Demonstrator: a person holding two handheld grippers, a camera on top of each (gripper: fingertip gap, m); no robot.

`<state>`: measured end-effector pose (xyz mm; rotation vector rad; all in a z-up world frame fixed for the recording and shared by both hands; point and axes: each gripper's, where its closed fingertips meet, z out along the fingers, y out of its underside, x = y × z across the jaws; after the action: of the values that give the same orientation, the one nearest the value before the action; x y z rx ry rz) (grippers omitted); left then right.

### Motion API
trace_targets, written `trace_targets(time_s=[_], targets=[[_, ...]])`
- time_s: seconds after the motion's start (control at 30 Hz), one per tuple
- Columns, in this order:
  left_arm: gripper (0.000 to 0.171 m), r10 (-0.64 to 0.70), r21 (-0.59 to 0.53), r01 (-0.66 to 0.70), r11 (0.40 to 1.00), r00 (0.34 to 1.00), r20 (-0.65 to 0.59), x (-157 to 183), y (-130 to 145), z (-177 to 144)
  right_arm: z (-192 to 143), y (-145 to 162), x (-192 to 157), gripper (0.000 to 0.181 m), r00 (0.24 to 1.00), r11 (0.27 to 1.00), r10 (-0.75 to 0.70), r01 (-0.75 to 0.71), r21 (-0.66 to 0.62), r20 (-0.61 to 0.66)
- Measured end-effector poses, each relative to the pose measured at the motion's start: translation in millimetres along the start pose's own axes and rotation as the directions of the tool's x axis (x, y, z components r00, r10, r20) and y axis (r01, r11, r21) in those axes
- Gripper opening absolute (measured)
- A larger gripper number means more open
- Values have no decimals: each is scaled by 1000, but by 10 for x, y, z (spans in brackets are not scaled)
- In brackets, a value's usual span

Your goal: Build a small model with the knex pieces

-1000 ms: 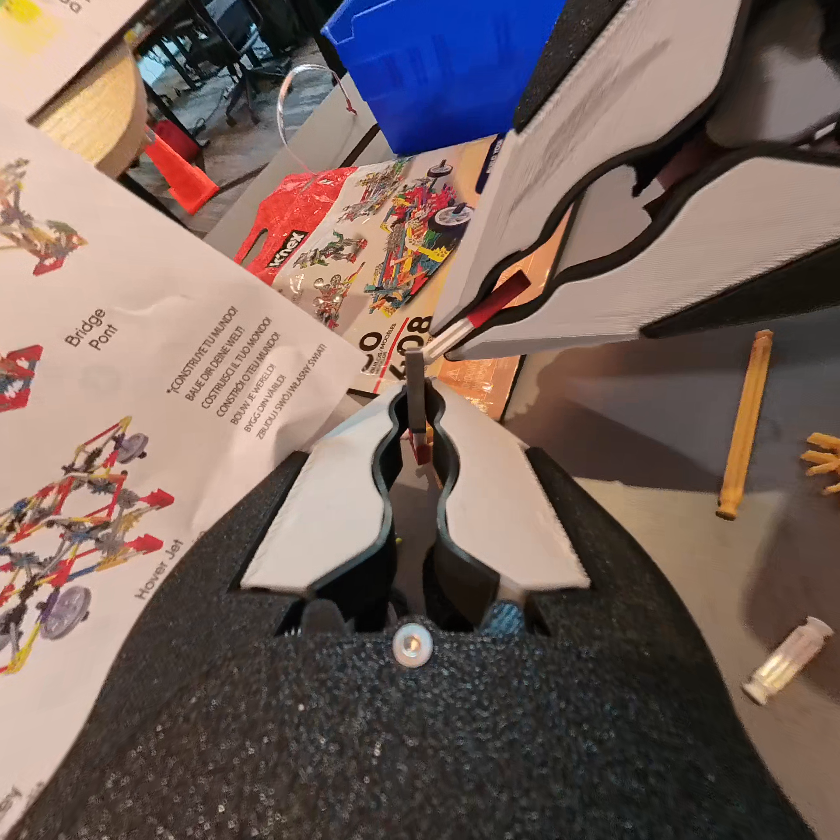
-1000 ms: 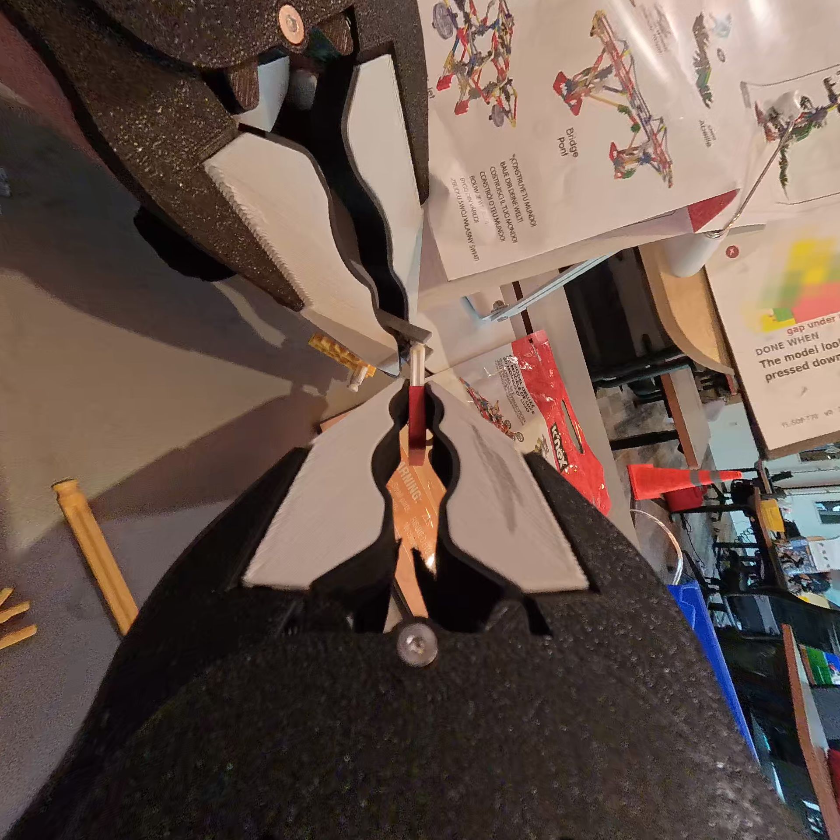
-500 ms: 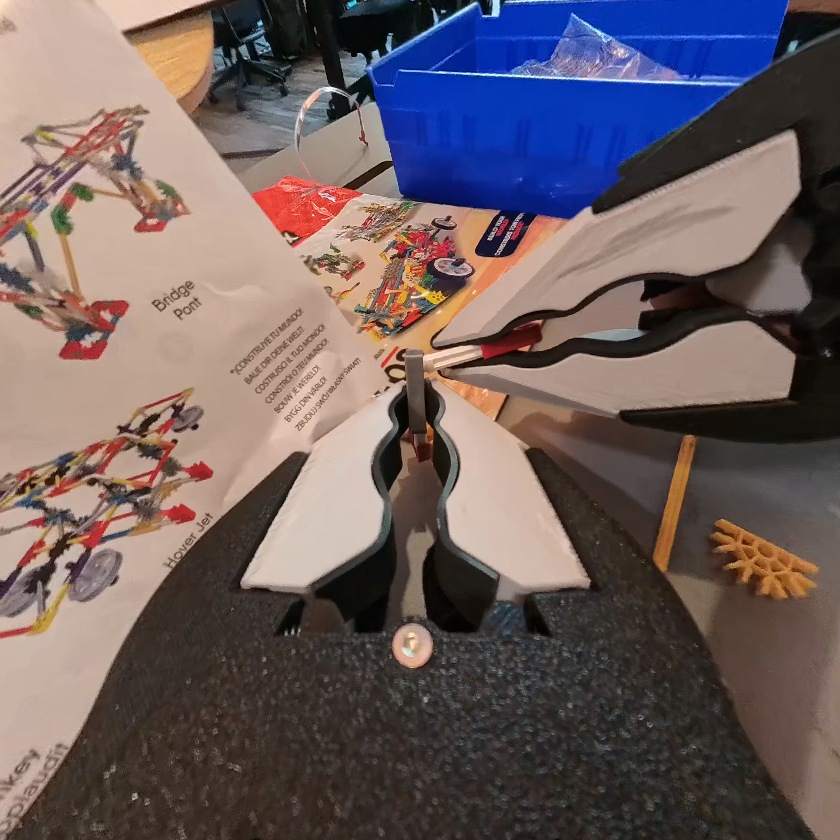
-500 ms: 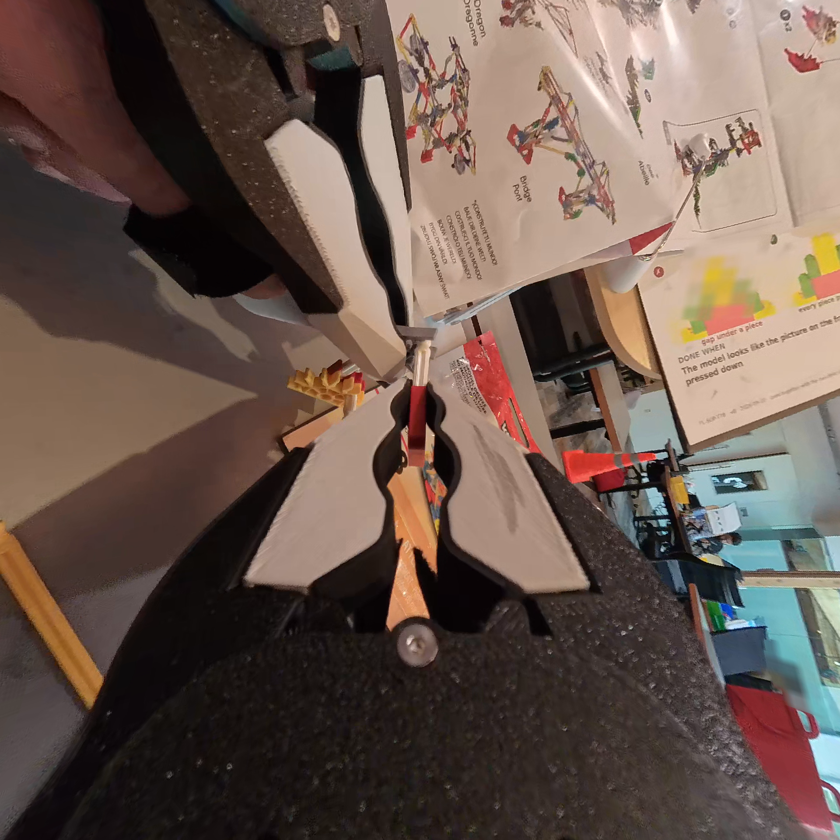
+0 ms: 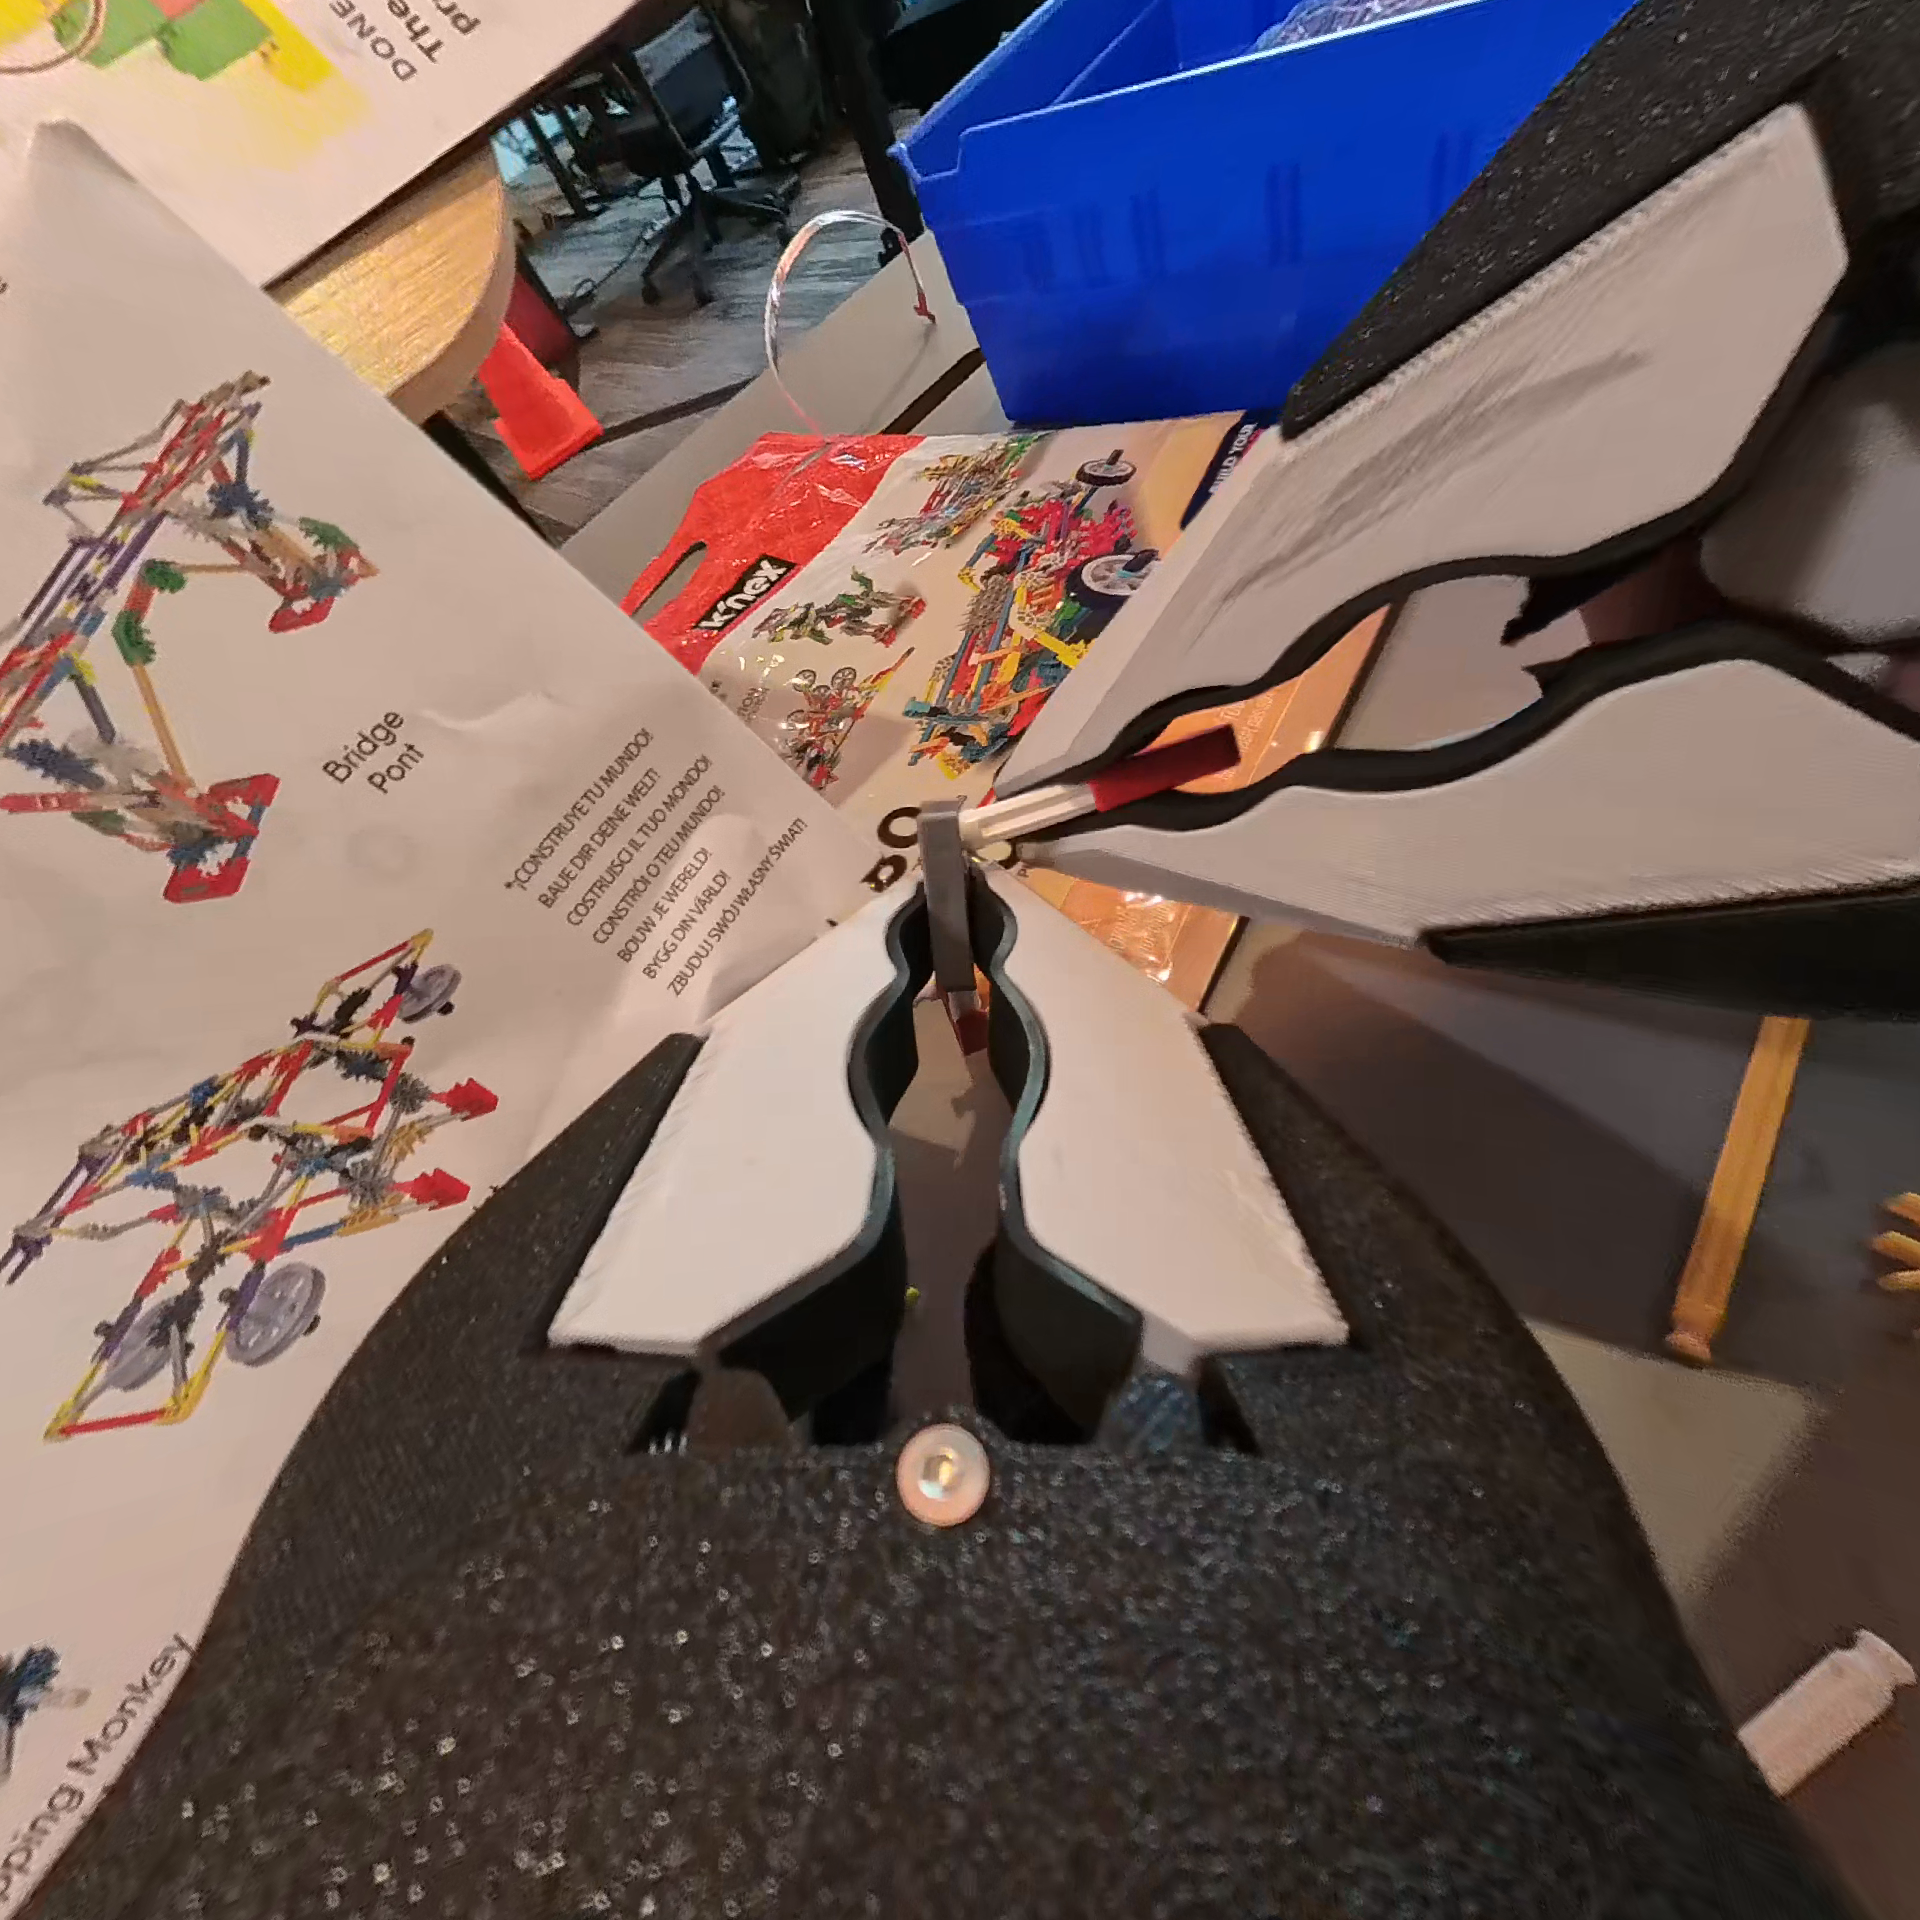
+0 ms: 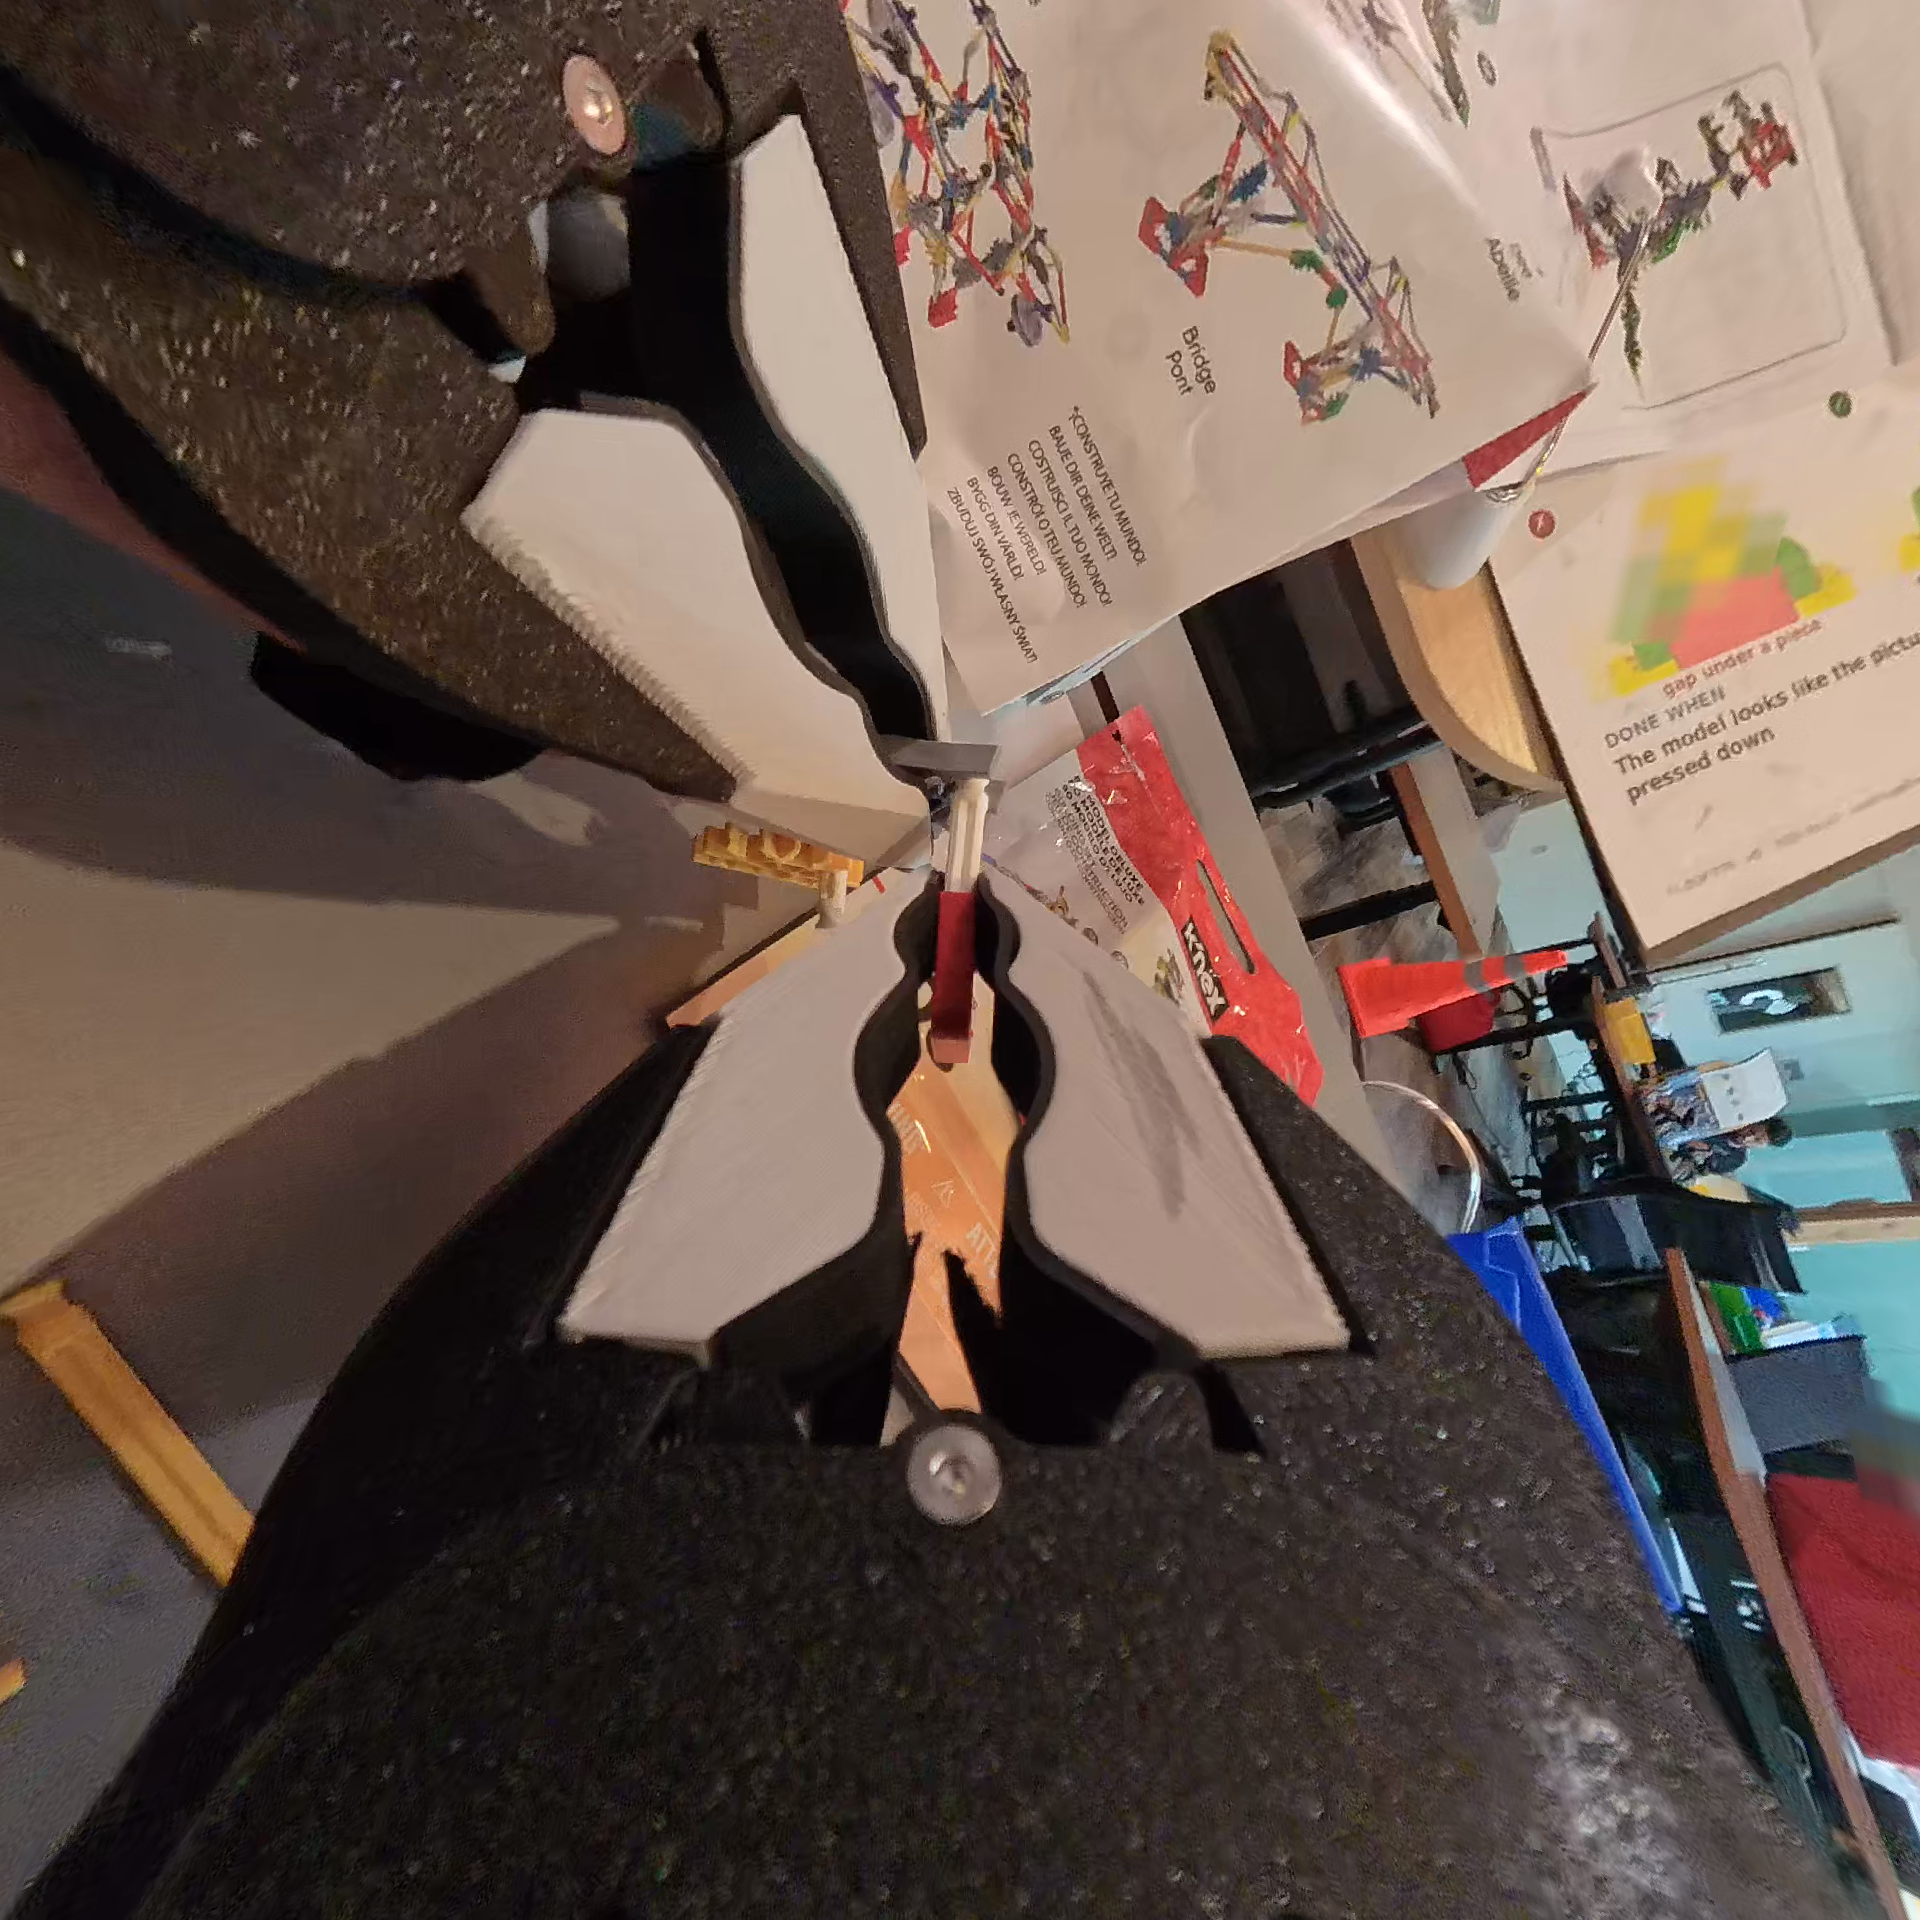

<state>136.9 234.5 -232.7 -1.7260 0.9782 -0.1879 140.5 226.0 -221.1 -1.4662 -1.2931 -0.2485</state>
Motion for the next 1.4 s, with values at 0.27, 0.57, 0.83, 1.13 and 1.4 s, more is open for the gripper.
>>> trace_targets(time_s=[0.27,0.57,0.83,1.13,1.4], targets=[[4,-59,-2,59,998,998,-12,20,-14,19,7,12,13,4,997,997,-65,64,-32,-45],[4,105,-33,-103,994,992,72,-8,3,32,21,35,2,4,1000,999,-13,12,-41,-25],[2,109,-36,-107,994,993,52,-18,7,37,6,-1,-41,4,995,995,-99,98,-35,-26],[4,95,-44,-94,995,995,14,24,65,92,15,58,-33,4,998,997,-70,70,-28,7],[6,0,-71,-5,997,998,-65,106,149,125,55,138,-87,4,997,996,-73,75,-53,39]])
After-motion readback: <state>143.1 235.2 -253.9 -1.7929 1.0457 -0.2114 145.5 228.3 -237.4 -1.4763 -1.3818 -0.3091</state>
